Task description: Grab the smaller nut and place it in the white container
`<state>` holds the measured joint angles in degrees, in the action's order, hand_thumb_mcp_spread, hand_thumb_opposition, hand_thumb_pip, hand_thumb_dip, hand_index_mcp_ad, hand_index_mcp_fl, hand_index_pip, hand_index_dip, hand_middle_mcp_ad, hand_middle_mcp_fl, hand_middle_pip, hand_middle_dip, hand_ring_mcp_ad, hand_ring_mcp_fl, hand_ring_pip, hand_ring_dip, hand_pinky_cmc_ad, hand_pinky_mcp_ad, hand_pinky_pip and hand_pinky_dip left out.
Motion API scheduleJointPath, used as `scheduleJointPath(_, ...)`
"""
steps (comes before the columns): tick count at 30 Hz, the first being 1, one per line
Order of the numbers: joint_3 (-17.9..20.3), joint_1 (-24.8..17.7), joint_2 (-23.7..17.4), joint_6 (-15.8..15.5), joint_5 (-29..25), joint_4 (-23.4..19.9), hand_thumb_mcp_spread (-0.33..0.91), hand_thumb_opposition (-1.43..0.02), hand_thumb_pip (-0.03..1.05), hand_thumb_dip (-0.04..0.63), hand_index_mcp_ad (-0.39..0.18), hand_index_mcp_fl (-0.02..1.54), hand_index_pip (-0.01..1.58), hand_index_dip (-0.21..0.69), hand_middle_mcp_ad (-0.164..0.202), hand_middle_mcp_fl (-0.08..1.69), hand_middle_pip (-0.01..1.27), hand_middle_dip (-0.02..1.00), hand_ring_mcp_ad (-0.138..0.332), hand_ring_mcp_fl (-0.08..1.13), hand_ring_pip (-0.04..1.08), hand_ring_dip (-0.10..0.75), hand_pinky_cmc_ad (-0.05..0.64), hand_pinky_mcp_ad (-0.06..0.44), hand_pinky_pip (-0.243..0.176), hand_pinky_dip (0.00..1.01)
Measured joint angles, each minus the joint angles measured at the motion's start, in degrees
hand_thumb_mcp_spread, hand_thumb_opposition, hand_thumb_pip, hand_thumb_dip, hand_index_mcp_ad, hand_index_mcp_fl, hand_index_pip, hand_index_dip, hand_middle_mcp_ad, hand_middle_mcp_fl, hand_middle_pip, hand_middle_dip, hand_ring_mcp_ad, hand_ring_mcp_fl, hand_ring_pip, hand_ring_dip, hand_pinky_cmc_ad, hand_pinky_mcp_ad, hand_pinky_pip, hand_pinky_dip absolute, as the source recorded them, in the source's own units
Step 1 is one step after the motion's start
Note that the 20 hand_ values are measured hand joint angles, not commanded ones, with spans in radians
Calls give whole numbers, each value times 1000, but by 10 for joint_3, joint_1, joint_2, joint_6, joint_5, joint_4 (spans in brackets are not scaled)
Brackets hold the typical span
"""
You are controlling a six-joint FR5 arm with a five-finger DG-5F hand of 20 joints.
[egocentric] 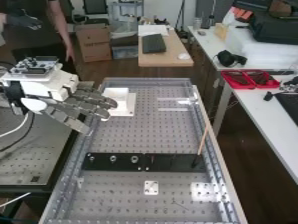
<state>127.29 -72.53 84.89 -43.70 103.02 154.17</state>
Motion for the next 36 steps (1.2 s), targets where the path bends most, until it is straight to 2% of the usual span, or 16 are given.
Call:
scheduleJointPath(4,5,7,13,0,1,-13,248,-785,771,108,-56,42,1127,108,77,-5,138,175,202,-3,82,75,447,342,-110,202)
scheduleJointPath(8,12,9,25,-6,1,-32,264,-785,771,108,-72,40,1225,94,77,-2,138,175,202,-3,82,75,452,346,-106,202)
scheduleJointPath(10,18,10,32,-14,2,-51,274,-787,771,126,-73,37,1237,93,77,-5,138,175,202,-3,82,75,429,342,-110,202)
scheduleJointPath(16,34,13,50,-24,4,-92,281,-801,771,126,-86,40,1346,94,75,-2,138,175,194,-3,82,75,429,346,-106,204)
scheduleJointPath(24,48,16,68,-40,-1,-119,321,-808,784,159,-89,42,1422,94,75,-5,140,175,197,-3,82,75,429,344,-105,206)
scheduleJointPath(25,50,16,72,-41,-1,-124,339,-819,784,168,-93,37,1443,94,75,-5,140,183,187,-3,82,75,429,333,-105,206)
scheduleJointPath(27,52,17,77,-41,-2,-129,346,-819,784,176,-106,37,1438,94,75,-2,141,188,176,-3,82,75,433,328,-105,201)
scheduleJointPath(31,55,19,89,-39,-3,-137,370,-834,785,201,-117,17,1468,96,72,-10,136,190,162,-3,82,75,396,311,-89,204)
scheduleJointPath(36,58,20,102,-37,-6,-153,374,-845,785,222,-119,21,1529,113,75,-7,134,195,162,-3,84,75,394,312,-84,190)
